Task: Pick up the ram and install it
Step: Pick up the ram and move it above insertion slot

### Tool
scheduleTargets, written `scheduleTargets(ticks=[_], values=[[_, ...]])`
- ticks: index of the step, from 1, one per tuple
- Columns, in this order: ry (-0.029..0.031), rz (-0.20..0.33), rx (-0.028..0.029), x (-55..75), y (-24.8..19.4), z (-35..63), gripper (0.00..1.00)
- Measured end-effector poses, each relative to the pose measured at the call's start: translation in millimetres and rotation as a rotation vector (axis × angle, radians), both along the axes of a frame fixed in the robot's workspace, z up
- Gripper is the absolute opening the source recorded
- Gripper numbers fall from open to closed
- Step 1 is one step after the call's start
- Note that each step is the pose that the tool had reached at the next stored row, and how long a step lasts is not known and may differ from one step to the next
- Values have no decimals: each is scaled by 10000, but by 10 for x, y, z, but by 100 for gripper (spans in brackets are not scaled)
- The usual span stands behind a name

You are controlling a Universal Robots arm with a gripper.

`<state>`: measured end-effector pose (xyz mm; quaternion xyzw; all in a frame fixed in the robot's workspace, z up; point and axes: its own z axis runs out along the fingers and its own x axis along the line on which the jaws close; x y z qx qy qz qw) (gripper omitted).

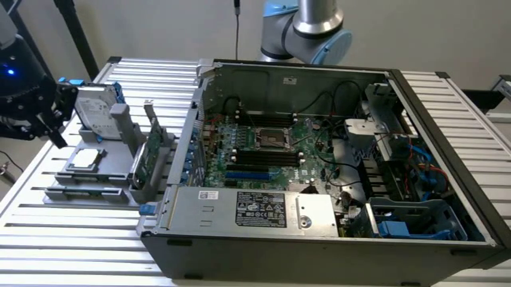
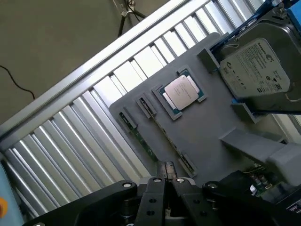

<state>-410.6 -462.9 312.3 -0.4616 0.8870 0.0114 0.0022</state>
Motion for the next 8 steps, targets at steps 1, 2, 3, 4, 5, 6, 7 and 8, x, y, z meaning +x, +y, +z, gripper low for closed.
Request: scheduleTargets(ticks=[1,2,3,4,5,6,7,8], values=[[0,181,0,0,0,-3,11],[0,360,0,0,0,-6,11],[0,540,0,0,0,-8,11],[0,721,0,0,0,-11,11],[0,900,0,0,0,-14,11],[-1,1080,1,0,0,-17,11],[-1,1259,0,0,0,-19,11],[0,1445,0,0,0,-22,11]])
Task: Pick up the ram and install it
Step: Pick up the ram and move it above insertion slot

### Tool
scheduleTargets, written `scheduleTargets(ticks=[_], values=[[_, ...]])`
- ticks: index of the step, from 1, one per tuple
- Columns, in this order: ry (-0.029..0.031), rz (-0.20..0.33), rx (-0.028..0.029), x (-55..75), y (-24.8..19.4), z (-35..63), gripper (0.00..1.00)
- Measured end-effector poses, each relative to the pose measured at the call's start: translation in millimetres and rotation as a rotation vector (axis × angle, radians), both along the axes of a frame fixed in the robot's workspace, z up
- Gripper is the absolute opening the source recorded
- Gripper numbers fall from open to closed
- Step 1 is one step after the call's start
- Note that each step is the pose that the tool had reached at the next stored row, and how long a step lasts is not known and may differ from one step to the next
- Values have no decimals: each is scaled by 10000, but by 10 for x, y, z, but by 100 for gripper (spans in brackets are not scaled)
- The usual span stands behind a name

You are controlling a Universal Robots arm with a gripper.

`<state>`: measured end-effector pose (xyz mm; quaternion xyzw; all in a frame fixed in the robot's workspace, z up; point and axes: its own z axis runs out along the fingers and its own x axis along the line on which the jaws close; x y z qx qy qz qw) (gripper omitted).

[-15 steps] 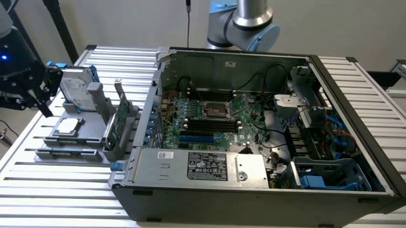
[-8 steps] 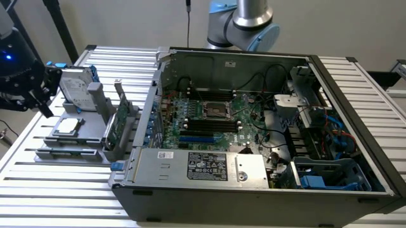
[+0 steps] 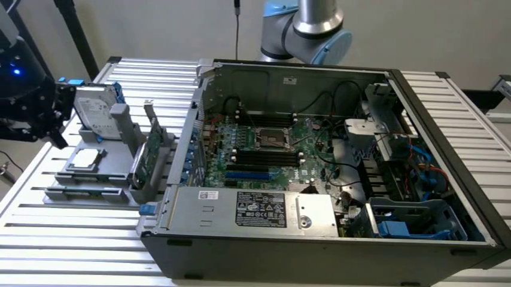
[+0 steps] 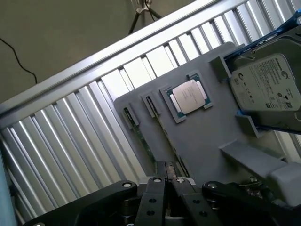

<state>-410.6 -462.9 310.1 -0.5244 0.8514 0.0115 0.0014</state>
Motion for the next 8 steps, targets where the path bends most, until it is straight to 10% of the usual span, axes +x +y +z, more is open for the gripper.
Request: scheduleTargets(ticks=[8], values=[[0,1455,0,0,0,-23,11]])
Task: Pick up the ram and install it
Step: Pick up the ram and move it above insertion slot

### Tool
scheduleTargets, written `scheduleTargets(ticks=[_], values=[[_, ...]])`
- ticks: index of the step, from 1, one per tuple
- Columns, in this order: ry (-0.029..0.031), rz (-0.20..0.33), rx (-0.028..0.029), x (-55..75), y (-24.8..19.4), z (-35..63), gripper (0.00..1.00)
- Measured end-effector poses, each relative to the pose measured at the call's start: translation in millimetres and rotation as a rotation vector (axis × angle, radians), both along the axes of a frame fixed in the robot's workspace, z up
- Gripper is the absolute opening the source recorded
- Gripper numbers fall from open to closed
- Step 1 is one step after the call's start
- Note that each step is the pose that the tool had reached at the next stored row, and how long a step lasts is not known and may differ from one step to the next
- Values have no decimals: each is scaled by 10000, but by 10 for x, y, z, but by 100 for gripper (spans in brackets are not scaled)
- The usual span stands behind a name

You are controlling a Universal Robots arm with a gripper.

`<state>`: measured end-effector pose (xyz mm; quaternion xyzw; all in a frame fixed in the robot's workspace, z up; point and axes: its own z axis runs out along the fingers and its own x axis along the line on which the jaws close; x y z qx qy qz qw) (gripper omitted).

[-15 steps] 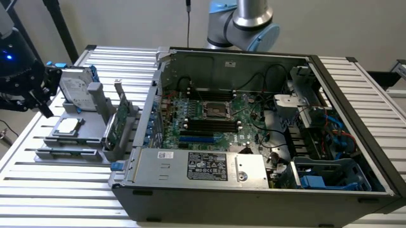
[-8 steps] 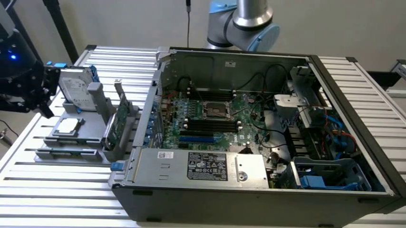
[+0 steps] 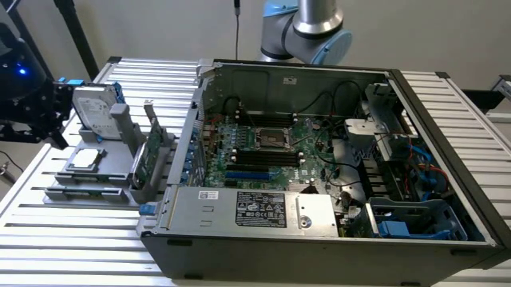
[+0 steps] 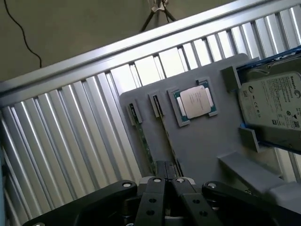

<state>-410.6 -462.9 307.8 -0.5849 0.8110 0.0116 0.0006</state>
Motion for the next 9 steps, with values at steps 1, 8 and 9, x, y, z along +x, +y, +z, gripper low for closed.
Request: scheduleTargets(ticks=[1,8,9], values=[[0,179,1,0,0,-3,11],[1,1466,0,0,0,-23,11],[2,1652,0,0,0,-24,11]])
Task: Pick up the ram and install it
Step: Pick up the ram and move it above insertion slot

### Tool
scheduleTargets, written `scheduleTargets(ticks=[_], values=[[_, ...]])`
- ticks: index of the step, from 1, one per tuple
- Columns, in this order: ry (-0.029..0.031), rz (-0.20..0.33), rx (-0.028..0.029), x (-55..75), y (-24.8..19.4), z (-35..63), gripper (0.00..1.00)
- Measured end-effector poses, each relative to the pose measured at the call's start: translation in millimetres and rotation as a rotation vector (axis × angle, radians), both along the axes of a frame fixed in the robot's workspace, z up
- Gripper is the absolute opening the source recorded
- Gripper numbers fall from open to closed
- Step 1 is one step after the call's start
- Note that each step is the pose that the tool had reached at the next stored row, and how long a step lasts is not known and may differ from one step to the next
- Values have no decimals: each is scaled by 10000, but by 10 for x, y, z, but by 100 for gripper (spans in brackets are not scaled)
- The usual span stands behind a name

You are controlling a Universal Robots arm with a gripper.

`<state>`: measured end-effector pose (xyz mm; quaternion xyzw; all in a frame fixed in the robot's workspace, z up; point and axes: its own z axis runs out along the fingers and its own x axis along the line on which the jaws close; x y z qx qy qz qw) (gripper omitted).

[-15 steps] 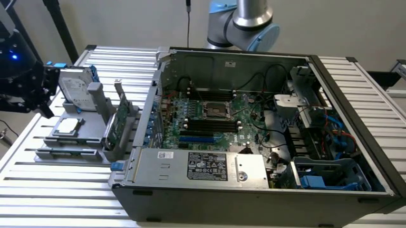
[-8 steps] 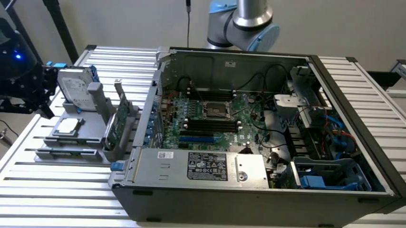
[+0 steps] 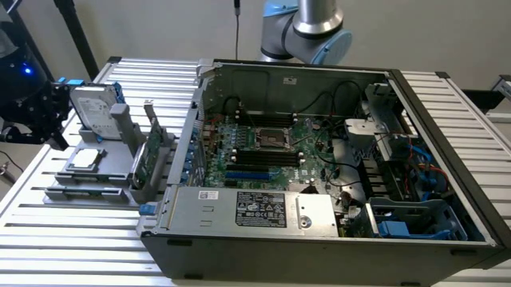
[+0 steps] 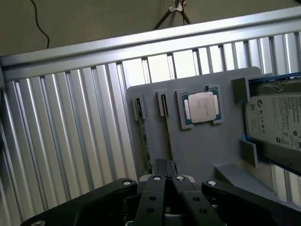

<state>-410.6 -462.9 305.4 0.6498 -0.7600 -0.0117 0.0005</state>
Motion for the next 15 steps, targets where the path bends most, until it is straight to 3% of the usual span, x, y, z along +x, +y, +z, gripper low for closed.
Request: scheduleTargets(ticks=[5,15], values=[[-2,684,1,8,-3,-1,11],[1,777,1,46,-57,-10,11]])
